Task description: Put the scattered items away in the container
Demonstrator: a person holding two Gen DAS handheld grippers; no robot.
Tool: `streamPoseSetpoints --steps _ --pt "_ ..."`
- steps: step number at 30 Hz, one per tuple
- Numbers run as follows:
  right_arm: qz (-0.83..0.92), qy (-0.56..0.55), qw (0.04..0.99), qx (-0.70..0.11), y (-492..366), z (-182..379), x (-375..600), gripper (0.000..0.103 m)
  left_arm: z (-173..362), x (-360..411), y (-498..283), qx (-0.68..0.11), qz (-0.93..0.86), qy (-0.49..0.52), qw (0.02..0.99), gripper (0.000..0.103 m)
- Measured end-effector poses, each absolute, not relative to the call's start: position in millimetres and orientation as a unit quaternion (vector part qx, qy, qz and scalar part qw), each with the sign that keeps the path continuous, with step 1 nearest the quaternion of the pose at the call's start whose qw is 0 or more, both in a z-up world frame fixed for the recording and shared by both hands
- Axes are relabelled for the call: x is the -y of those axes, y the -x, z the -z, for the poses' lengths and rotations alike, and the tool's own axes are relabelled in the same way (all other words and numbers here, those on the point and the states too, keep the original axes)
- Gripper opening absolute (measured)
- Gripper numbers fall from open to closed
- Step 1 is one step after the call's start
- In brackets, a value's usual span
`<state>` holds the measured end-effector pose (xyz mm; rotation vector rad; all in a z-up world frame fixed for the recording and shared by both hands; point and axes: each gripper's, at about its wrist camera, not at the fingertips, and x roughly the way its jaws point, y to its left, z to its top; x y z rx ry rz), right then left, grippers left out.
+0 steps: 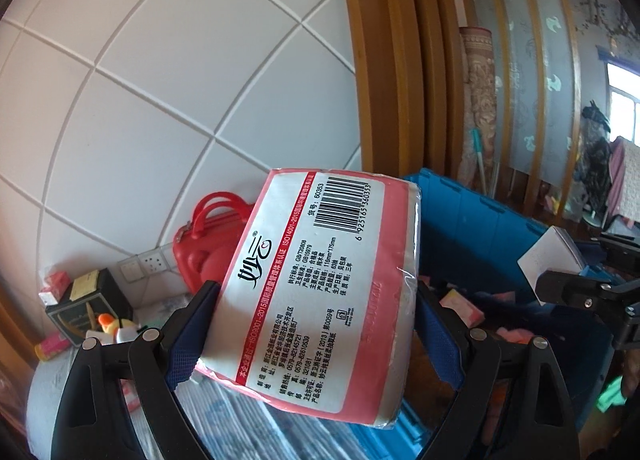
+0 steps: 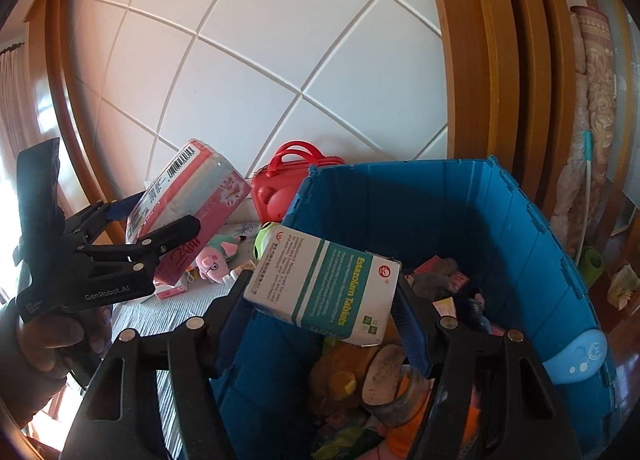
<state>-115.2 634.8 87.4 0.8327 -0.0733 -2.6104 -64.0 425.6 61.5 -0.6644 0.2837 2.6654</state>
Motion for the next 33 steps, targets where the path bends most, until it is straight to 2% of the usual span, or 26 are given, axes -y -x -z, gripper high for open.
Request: streamPoseSetpoints --steps 16,33 --pt "0.94 -0.312 0.123 0.068 115.8 -72.0 -718.6 0.065 -62.0 -543.4 68.0 -0.138 -0.92 0.232 0.285 0.092" --pt "0.939 -0.321 0.091 0.082 118.2 -64.2 -749.9 0.065 -56.2 -580.3 73.4 -0.146 -0.907 0.237 0.316 0.092"
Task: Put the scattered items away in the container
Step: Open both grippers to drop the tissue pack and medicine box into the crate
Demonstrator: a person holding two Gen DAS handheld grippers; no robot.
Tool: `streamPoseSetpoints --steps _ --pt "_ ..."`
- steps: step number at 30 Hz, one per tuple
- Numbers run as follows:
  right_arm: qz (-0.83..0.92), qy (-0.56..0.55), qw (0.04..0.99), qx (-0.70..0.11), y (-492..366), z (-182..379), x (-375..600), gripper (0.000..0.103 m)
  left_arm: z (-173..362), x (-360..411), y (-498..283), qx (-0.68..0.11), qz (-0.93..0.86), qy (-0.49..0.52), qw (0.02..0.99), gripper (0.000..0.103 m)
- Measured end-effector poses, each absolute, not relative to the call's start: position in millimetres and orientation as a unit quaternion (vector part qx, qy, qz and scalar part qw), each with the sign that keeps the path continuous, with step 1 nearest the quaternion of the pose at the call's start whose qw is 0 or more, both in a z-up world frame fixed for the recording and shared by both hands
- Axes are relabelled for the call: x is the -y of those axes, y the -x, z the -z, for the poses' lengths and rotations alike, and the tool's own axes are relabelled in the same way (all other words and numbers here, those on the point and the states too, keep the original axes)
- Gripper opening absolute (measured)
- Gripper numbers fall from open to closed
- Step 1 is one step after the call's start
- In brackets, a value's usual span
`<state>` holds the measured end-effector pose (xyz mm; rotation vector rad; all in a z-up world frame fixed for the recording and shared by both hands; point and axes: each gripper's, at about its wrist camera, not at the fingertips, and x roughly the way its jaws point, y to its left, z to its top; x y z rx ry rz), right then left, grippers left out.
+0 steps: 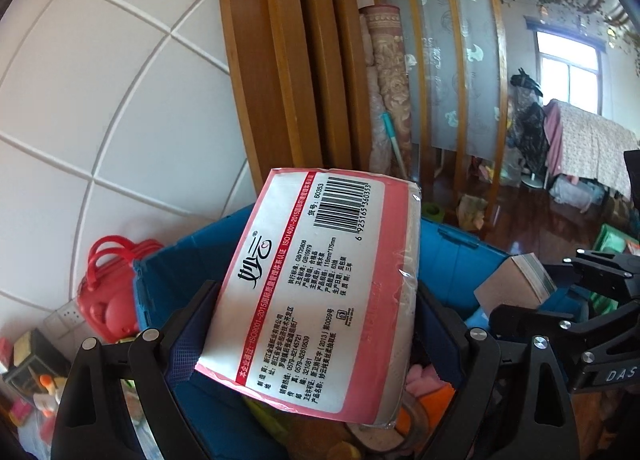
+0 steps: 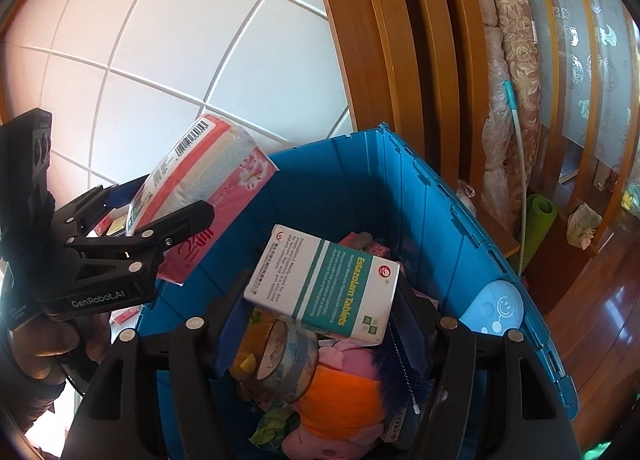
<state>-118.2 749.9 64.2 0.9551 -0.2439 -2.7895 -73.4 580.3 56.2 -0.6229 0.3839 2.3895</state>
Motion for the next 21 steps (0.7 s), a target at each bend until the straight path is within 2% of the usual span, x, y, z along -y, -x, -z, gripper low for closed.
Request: streamPoseSetpoints --steps 8,11,13,14,15,21 --pt "0.936 -0.329 0.095 0.078 119.9 -60.8 -748.7 0.065 -54.0 -576.4 76.3 -0.139 -0.909 0.242 0.309 0.092" --pt "0.936 -0.331 0.098 0.074 120.2 -61.1 -746.0 0.067 -51.6 -577.0 79.3 -0.14 -0.906 0.254 0.309 0.096" --pt "0.937 -0.334 0.09 0.052 120.9 -61.2 -738.6 0.077 -48.6 -577.8 81.5 -0.143 -0.903 0.264 0.309 0.097" --pt "0.939 -0.329 0.087 0.048 120.0 -62.1 -736.7 0.093 -48.5 -576.2 81.0 -0.14 -0.904 0.262 0.306 0.098" --pt "0.941 -0.322 0.088 0.046 118.6 -63.8 -735.5 0.103 -49.5 -573.8 81.1 -0.135 -0.906 0.261 0.306 0.101" --pt "0.941 -0.322 0.1 0.036 117.7 -63.5 -726.5 0.103 -53.2 -559.8 88.4 -0.107 -0.912 0.266 0.295 0.102"
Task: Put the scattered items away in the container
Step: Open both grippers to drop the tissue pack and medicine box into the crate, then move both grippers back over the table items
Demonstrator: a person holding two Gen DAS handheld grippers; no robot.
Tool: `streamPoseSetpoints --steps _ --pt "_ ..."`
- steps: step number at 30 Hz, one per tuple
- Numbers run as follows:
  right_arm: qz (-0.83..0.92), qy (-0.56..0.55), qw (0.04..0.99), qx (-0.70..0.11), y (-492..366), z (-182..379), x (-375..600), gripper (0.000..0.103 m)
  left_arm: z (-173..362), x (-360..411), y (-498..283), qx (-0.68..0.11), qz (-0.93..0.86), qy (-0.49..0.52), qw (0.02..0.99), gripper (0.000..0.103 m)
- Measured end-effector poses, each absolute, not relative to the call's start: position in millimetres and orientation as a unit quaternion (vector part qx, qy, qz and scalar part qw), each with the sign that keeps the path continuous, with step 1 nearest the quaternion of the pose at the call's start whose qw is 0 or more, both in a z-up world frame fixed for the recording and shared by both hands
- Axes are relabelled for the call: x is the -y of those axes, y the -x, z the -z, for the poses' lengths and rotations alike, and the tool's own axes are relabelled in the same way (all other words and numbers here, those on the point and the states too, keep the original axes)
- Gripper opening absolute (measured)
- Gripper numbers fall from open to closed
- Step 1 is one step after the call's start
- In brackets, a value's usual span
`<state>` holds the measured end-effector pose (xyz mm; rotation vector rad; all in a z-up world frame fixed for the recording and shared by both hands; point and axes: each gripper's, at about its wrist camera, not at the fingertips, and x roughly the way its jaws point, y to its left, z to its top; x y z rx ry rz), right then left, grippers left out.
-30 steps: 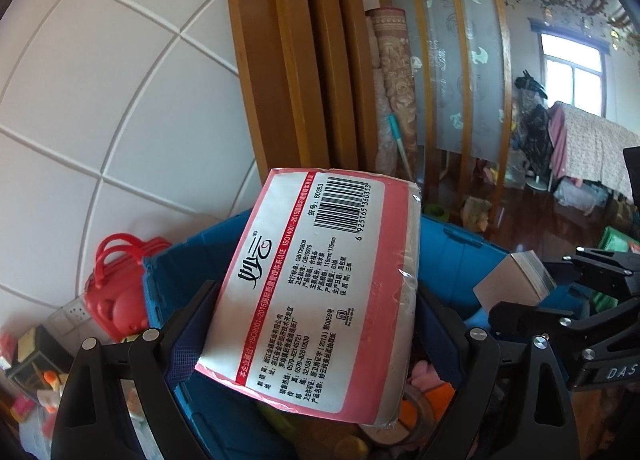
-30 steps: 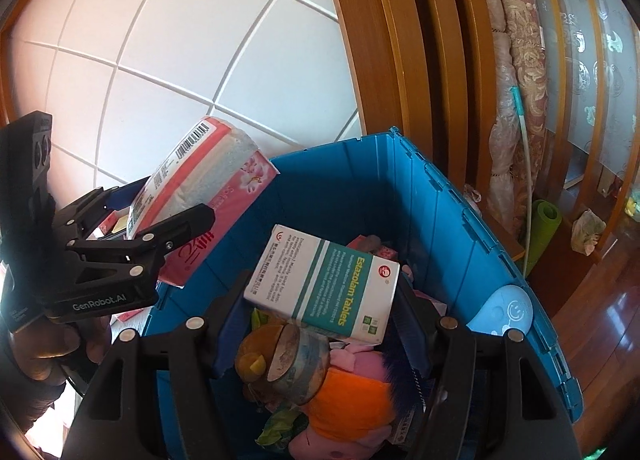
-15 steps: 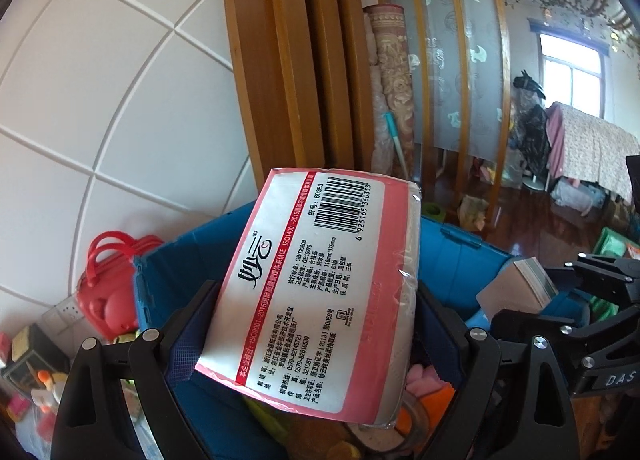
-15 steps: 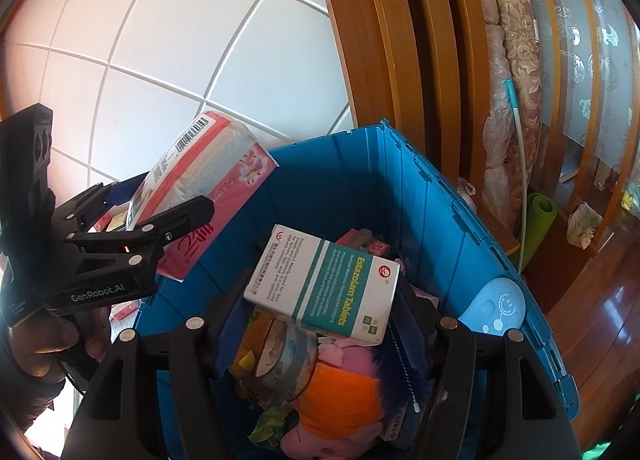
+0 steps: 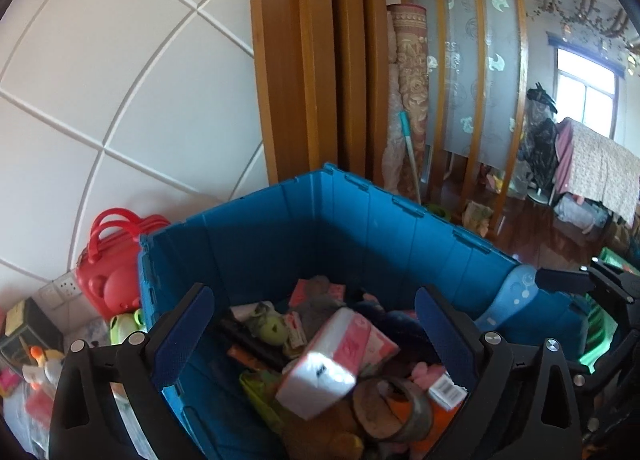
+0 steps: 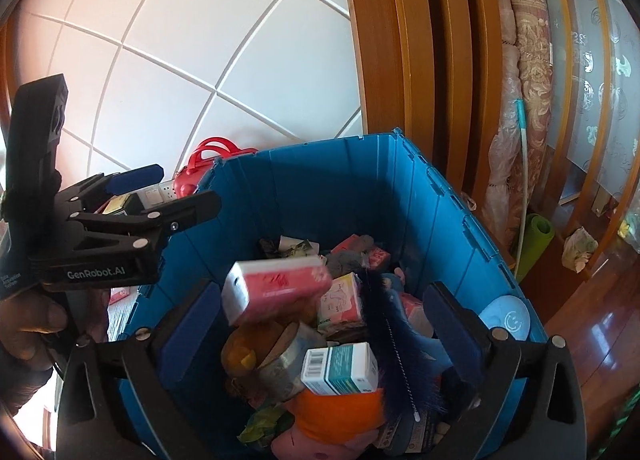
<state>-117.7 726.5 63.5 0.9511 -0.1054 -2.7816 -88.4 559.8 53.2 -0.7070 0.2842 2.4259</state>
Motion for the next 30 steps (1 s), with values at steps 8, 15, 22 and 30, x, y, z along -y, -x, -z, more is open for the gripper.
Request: streamPoseSetpoints --steps 8,15,22,30 --pt "0.94 -0.324 0.102 0.039 119.8 -63.8 -722.3 0.103 -52.7 -556.0 87.2 -0.102 -0.909 0.27 0.301 0.102" --pt "0.938 -0.328 0.103 0.041 119.1 -61.4 -718.5 0.103 -49.1 -551.2 92.1 -0.088 -0.903 0.286 0.309 0.102" --pt "0.937 -0.331 0.109 0.037 118.2 -60.8 -712.8 0.103 -45.0 -542.6 92.2 -0.08 -0.901 0.293 0.309 0.102" --pt "0.936 -0.329 0.124 0.023 118.3 -63.0 -689.0 0.103 -47.0 -511.7 89.1 -0.07 -0.91 0.291 0.288 0.102"
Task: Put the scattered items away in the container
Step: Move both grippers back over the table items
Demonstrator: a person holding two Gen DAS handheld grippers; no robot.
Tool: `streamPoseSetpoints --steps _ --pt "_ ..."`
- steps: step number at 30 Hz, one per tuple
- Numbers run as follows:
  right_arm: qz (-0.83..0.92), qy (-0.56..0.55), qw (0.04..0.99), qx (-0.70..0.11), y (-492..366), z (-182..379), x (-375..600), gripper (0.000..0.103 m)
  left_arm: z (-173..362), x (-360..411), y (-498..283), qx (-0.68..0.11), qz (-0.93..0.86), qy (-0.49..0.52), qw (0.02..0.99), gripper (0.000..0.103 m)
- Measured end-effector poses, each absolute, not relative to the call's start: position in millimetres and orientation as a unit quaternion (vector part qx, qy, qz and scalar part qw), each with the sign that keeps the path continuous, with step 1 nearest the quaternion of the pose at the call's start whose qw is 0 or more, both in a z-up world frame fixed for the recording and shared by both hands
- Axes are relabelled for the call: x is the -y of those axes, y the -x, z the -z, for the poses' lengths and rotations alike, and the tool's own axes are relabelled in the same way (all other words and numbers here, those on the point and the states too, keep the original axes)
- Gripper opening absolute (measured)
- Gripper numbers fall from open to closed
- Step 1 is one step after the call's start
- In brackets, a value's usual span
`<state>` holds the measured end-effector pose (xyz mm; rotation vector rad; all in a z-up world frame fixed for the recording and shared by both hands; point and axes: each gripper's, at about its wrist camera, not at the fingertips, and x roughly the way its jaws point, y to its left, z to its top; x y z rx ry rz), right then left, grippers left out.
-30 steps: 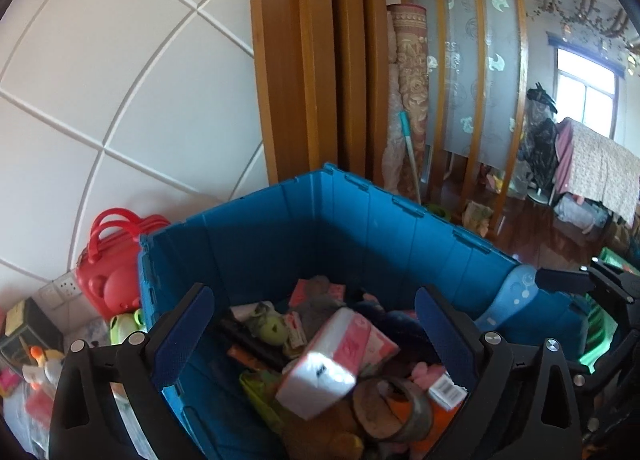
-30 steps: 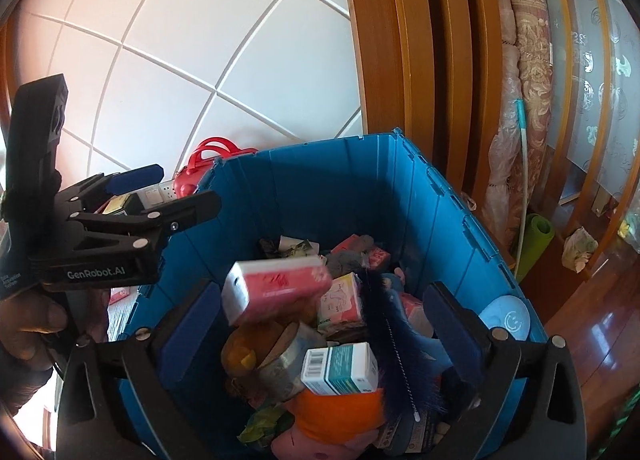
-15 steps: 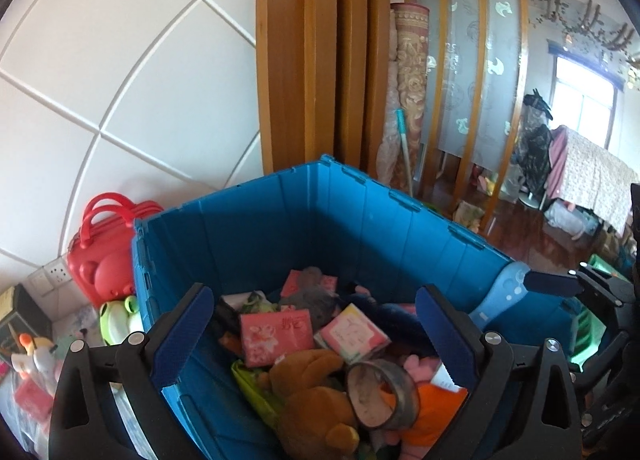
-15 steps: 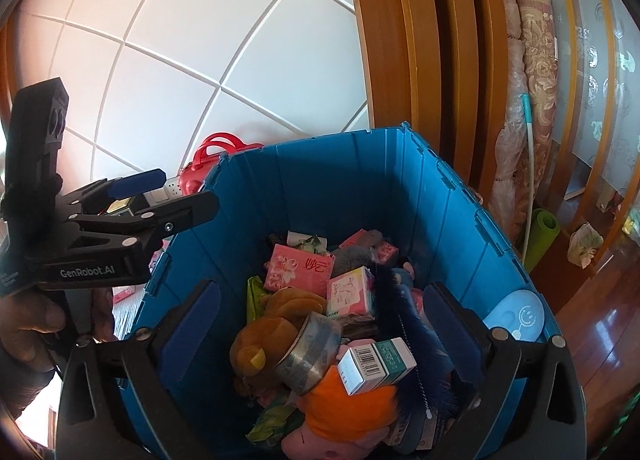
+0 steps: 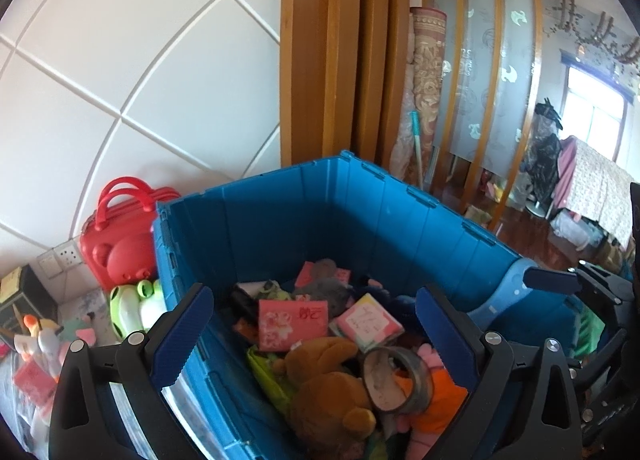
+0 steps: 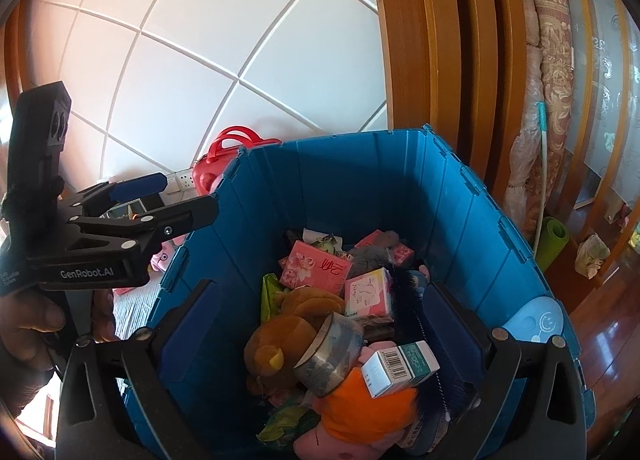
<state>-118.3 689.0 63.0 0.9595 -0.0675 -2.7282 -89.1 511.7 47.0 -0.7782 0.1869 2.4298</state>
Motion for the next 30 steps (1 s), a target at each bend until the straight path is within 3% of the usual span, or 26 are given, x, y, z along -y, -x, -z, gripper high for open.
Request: streamPoseSetpoints --steps 30 --pt "0.913 -0.334 0.23 -0.042 91.1 -59.0 -510.2 0.103 -19.0 -285.8 44.5 0.001 -0.942 0.303 0.146 0.102"
